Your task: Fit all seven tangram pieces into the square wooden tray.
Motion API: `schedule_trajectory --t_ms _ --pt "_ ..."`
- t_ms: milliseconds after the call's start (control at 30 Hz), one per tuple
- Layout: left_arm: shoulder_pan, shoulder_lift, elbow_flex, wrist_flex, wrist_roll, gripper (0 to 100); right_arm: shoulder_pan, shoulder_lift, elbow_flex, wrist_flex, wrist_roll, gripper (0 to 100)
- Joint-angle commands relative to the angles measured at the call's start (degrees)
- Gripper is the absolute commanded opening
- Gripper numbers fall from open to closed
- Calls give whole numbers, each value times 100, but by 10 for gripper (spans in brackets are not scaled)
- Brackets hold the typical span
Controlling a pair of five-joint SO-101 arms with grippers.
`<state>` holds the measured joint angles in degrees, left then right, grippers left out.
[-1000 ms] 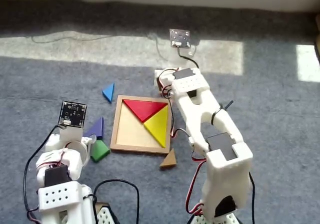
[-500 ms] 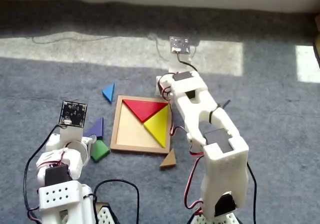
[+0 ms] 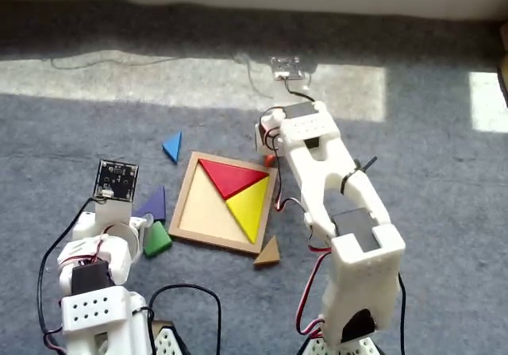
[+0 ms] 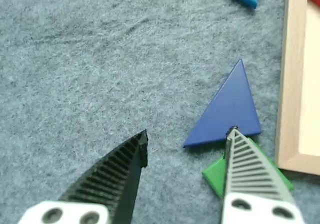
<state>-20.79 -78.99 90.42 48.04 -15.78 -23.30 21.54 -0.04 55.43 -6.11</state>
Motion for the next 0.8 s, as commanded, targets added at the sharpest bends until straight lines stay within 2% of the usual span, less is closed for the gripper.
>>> schedule_trajectory --t_ms 0,167,300,433,567,767 --pt "13 -75 -13 -97 44 259 22 -1323 -251 831 642 6" --pt "13 -75 -13 -97 53 259 -171 -2413 400 1015 747 6" --pt "13 -75 -13 -97 53 259 -963 -3319 1437 989 1160 6" --pt "4 -75 -22 -97 62 259 -1675 -3969 2369 708 1222 6" --pt "-356 -75 -66 -114 79 259 -2044 -3996 2985 119 1222 6" --pt "-409 -75 -40 -273 308 259 -2369 -3240 3204 -470 1266 6"
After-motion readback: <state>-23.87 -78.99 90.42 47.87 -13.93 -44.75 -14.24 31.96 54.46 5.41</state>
